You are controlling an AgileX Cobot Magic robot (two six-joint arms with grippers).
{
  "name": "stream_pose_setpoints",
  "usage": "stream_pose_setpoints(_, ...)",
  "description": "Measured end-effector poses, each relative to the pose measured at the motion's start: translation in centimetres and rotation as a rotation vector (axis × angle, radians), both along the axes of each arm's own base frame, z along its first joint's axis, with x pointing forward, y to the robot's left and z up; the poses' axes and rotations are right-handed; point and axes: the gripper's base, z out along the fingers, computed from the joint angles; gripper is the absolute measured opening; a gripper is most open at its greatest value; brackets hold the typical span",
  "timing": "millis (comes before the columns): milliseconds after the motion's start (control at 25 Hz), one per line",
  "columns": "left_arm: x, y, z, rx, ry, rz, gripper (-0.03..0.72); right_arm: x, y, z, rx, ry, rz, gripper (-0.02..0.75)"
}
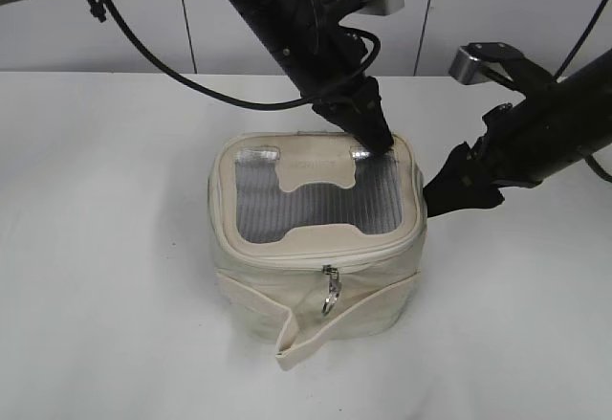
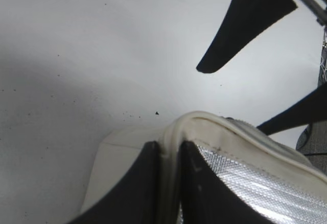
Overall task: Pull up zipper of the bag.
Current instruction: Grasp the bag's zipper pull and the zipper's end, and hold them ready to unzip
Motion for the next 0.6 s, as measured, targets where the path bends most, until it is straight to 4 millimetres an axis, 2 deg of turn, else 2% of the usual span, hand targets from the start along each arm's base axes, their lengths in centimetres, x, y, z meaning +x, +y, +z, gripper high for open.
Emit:
stream_pose_setpoints(200, 0.0, 0.0, 0.0, -0.001, 0.001, 0.000, 0.088, 0.5, 0.2, -1.3, 0.000, 0.001, 0.021, 0.492)
stream_pose_setpoints(320, 0.0, 0.0, 0.0, -0.003, 0.002, 0.001, 0.088, 0.8, 0.3, -2.1, 0.016, -0.001, 0.013, 0.442)
stream_pose_setpoints(400, 0.0, 0.0, 0.0, -0.003, 0.002, 0.001, 0.088, 1.0, 0.5, -2.3, 0.039, -0.004, 0.015, 0.368)
stream_pose_setpoints(560, 0.0, 0.0, 0.0, -0.003, 0.002, 0.001, 0.087, 1.2, 0.7, -2.2, 0.071, -0.014, 0.003, 0.080)
stream_pose_setpoints(600, 0.0, 0.0, 0.0, -0.003, 0.002, 0.001, 0.087, 1.2, 0.7, -2.2, 0.071, -0.014, 0.001, 0.035)
